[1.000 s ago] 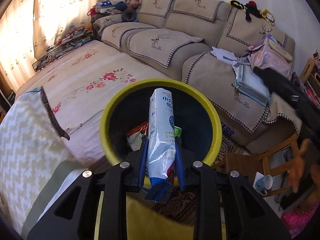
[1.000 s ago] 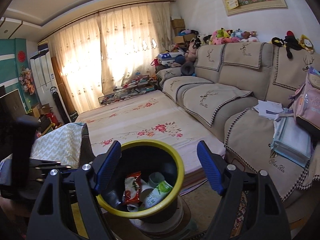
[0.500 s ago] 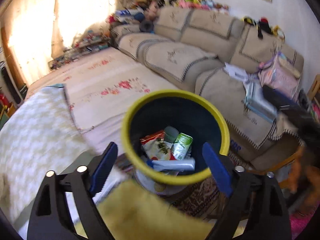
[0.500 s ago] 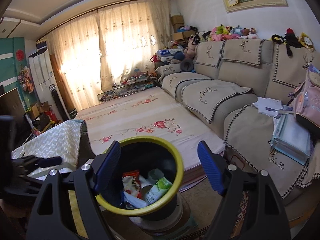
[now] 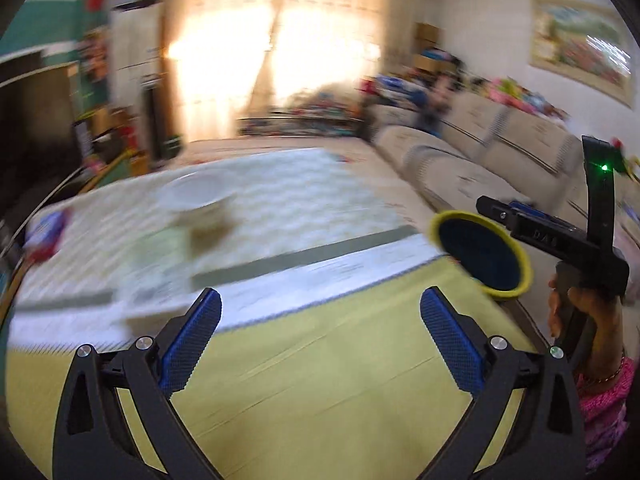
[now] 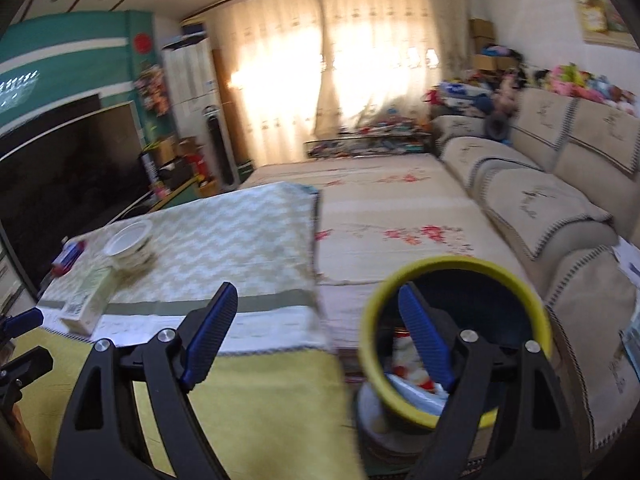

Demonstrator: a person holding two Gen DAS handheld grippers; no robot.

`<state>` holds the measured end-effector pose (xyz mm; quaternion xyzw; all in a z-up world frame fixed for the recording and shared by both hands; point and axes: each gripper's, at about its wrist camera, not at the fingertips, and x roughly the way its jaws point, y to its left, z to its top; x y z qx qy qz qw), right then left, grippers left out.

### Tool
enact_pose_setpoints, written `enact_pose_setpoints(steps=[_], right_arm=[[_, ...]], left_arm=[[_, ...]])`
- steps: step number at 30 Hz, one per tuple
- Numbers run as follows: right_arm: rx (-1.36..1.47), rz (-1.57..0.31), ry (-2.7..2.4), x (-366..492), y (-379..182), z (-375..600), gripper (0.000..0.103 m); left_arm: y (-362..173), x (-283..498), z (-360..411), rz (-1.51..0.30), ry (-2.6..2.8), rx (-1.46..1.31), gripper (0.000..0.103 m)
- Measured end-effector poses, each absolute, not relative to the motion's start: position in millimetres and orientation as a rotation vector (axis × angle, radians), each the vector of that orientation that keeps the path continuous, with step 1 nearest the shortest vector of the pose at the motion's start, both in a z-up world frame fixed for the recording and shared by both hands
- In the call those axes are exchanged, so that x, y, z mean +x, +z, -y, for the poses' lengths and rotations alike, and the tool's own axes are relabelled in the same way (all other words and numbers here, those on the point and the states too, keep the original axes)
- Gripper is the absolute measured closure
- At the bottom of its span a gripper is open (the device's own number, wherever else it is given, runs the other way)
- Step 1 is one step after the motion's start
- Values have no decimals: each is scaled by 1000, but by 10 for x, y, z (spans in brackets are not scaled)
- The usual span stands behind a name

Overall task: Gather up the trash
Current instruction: 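Reach the right gripper to the white bowl and grasp its rim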

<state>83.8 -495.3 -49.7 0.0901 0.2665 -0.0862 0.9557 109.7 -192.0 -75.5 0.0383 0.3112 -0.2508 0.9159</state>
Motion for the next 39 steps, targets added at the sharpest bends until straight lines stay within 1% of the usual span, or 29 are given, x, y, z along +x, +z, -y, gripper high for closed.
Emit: enact_pose_setpoints(steps=[6, 12, 16, 19, 28, 35, 36, 37, 38, 39], right_arm=[[83, -583, 46, 1349, -364, 4154, 24], [14, -592, 205, 1868, -239, 3434, 15], [-45, -621, 210, 2179, -327, 3091, 12], [-34, -682, 199, 2433, -455, 2973, 12], [-11, -761, 137, 2925, -687, 2844, 10], [91, -771, 78, 3073, -613, 3070, 10], [94, -788, 66, 3114, -622, 3104, 10], [87, -807, 53, 3154, -639, 3122, 15], [80, -822, 46, 3182, -660, 3121, 25], [79, -840, 45, 3213, -689, 3125, 30]], left_arm=[[-820, 1033, 1050, -637, -343, 5, 5], [-886, 1022, 660, -638, -302, -52, 5], [-878, 995, 681, -639, -313, -64, 5], [-872, 967, 666, -638, -319, -64, 5], [-954, 958, 706, -662, -334, -76, 5], [-996, 973, 758, -673, -342, -76, 5], [-1008, 979, 766, -678, -344, -79, 5], [-1017, 985, 770, -682, -345, -81, 5], [-1021, 990, 771, -684, -346, -83, 5], [-1025, 989, 776, -685, -347, -83, 5]])
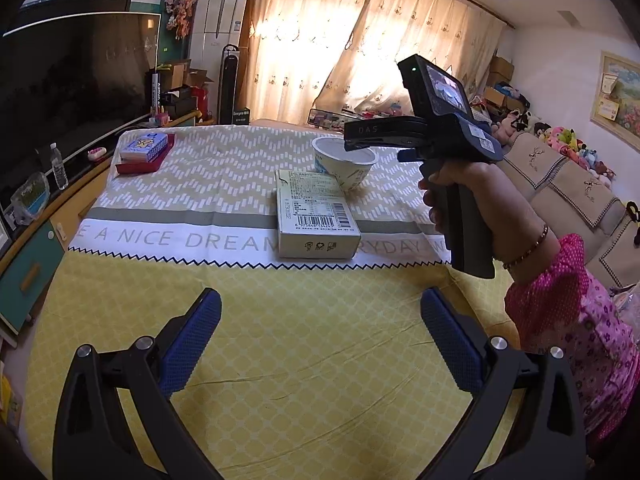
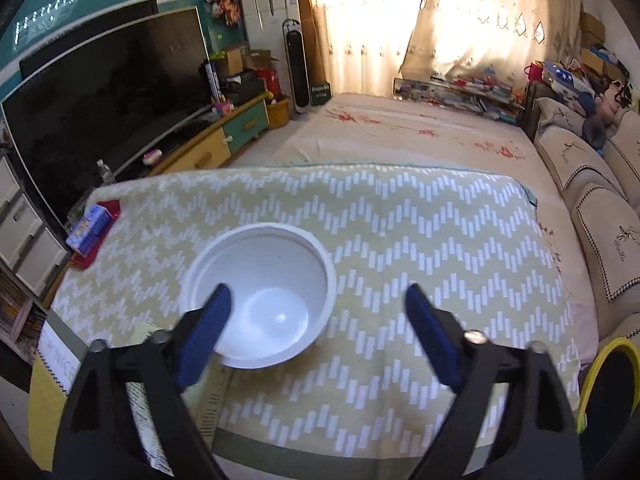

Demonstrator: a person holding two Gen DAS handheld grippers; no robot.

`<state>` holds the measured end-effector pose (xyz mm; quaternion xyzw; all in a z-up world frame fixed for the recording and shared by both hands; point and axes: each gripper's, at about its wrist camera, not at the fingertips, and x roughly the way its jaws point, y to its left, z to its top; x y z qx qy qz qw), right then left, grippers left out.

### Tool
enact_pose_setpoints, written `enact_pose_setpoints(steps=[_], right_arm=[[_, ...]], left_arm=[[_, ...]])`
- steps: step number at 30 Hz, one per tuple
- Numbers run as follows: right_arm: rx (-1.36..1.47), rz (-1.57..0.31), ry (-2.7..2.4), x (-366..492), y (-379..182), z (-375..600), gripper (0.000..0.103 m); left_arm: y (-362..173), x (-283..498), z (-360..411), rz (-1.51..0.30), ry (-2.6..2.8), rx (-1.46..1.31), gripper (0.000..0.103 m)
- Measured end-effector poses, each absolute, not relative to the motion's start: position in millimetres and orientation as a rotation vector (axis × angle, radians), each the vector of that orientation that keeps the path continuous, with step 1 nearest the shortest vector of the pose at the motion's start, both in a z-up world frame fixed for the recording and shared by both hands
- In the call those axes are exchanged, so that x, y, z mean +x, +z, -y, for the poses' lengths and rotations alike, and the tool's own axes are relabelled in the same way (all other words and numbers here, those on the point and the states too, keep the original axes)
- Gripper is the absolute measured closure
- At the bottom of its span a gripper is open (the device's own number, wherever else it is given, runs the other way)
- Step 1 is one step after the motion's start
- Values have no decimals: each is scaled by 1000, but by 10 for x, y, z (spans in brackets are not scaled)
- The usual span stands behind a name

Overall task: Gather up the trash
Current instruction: 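Reach the right gripper to the white bowl and grasp its rim, then carry the white bowl over the bin and open the right gripper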

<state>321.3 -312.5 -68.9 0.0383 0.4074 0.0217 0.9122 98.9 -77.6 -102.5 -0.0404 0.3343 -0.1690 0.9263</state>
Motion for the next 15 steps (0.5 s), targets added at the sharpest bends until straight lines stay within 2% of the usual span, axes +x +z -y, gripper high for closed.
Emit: enact_pose_setpoints(steps=[2, 4, 7, 9, 11, 14, 15], right_arm=[[76, -870, 44, 3258, -745, 3119, 50], [84, -887, 54, 3282, -790, 3108, 55], [102, -894, 61, 3309, -819, 3094, 56], [109, -905, 70, 3328, -836, 3083, 64], [121, -920, 74, 3349, -860, 3094, 85], [163, -914, 82, 3352, -856, 3159, 95], [172, -907, 88, 3328, -834, 3186, 96]], left_arm=[[-1032, 993, 782, -685, -348, -80, 5], [-1027, 986, 791, -681, -347, -76, 5], [-1024, 982, 787, -681, -347, -76, 5], [-1031, 982, 786, -682, -348, -76, 5], [-1032, 981, 786, -683, -348, -75, 5], [-1025, 972, 791, -683, -351, -76, 5], [-1020, 970, 793, -682, -351, -75, 5]])
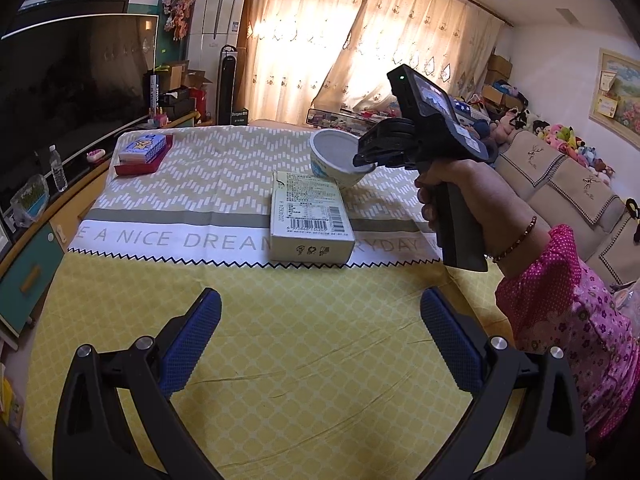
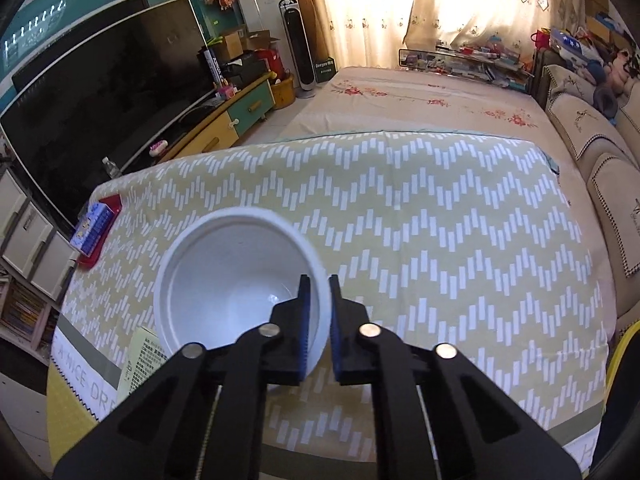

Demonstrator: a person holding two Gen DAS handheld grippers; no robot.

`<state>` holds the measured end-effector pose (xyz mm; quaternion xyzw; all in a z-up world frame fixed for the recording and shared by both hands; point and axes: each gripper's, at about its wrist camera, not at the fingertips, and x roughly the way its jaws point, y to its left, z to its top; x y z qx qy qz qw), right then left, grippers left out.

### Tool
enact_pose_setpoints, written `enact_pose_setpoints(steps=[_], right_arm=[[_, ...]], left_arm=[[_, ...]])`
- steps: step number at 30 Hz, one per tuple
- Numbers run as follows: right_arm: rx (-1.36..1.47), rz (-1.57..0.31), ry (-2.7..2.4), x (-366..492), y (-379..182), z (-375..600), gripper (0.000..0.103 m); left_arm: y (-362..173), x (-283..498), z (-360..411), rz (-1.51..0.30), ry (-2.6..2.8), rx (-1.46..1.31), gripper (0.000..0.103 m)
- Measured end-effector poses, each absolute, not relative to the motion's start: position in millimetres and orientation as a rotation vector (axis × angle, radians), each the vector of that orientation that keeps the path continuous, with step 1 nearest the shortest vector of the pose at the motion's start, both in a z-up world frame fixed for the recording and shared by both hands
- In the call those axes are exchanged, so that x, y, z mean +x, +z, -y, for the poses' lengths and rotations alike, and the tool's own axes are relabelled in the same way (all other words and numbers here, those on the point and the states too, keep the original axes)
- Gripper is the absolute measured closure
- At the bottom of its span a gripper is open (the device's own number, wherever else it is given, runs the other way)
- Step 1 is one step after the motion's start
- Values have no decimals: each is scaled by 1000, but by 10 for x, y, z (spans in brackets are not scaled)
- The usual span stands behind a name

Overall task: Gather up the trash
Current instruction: 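Carry the white bowl over the bin and open the right gripper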

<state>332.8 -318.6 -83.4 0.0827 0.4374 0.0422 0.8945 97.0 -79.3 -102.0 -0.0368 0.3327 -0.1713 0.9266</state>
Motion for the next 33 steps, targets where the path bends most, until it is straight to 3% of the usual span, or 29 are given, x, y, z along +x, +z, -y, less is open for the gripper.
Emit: enact_pose_setpoints(steps=[16, 24, 33], right_arm=[[253, -728, 72, 2201, -401, 3884, 97], [379, -651, -189, 1220, -563, 5031, 97], [475, -686, -458, 800, -951, 6251, 97]], left_arm=[[-1068, 988, 887, -686, -372, -65, 5], [-1109, 1006, 989, -691, -380, -45, 5], [-1086, 1020, 1208, -696, -383, -9, 5]])
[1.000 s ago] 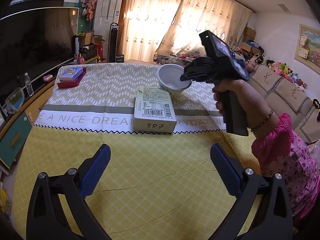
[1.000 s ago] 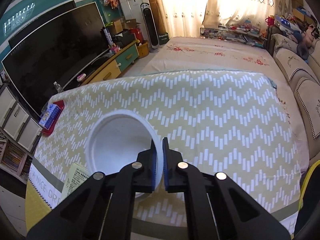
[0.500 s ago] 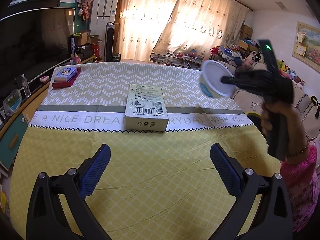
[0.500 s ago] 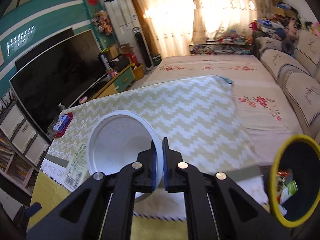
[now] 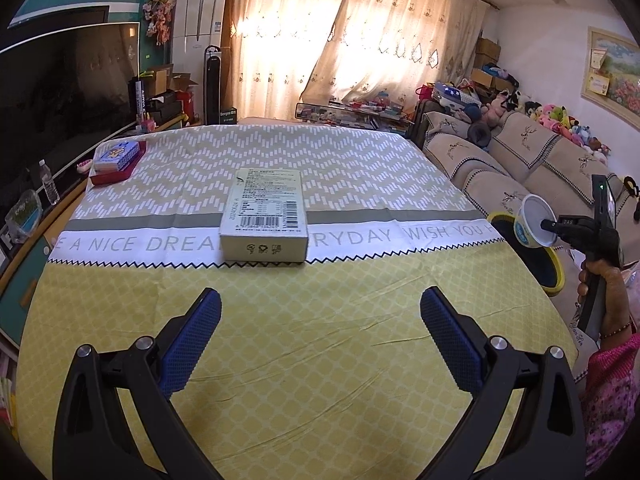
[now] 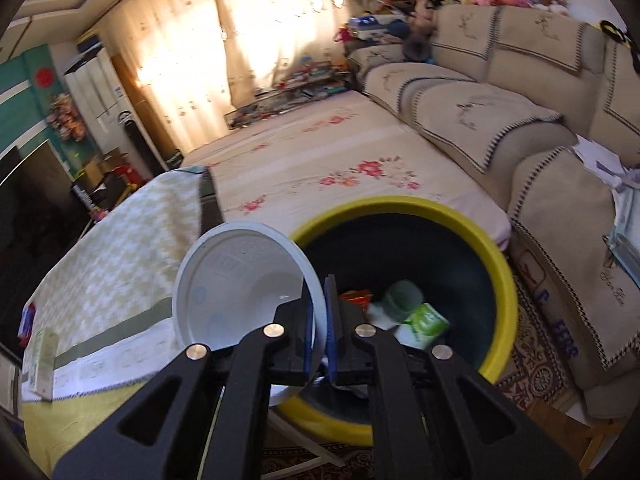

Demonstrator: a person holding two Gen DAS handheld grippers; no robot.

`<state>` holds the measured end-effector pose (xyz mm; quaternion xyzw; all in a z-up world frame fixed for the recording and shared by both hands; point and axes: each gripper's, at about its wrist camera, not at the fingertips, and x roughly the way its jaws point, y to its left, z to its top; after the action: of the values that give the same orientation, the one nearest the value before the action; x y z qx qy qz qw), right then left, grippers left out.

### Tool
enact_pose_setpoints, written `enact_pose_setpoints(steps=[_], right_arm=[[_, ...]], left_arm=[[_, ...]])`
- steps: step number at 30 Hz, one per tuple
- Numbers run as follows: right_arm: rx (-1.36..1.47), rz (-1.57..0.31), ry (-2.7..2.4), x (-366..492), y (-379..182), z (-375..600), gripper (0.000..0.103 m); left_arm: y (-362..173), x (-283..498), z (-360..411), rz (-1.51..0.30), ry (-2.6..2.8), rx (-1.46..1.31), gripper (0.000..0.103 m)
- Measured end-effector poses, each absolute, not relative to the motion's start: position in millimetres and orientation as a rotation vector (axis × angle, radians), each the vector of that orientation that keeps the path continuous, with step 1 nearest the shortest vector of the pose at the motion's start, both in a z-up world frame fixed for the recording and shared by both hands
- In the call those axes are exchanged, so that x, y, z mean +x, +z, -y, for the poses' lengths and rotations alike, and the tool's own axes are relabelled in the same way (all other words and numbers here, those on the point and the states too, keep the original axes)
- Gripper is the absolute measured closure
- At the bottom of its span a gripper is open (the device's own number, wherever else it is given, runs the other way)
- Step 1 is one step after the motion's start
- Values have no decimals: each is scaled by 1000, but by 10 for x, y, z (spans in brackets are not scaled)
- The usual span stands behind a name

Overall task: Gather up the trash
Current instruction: 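Carry the white bowl over the bin and open the right gripper, then reach the left gripper to the white barcode box and grasp it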

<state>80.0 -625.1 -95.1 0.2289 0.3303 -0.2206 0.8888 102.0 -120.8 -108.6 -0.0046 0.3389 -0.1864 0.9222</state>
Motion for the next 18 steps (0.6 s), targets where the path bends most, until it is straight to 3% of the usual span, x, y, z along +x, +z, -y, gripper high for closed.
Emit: enact_pose_setpoints(steps=[4, 6, 7, 8, 14, 18], right_arm=[[491, -702, -507, 763, -1101, 6475, 94], [484, -713, -543, 773, -1147, 6544, 71], [486, -703, -567, 766, -1157, 6538, 52], [484, -689, -587, 777, -1149, 6534, 45], [461, -503, -513, 707, -822, 6119, 43], [357, -376, -359, 703, -590, 5455, 33]], left_arm=[[-1080, 1018, 1320, -699, -393, 15, 5], [-1081, 1023, 1360, -703, -398, 23, 5], [-1082, 1022, 1370, -704, -399, 25, 5], [-1086, 1029, 1373, -707, -400, 26, 5], [-1125, 1088, 1355, -731, -394, 14, 5], [-1115, 1150, 1320, -732, -367, 19, 5]])
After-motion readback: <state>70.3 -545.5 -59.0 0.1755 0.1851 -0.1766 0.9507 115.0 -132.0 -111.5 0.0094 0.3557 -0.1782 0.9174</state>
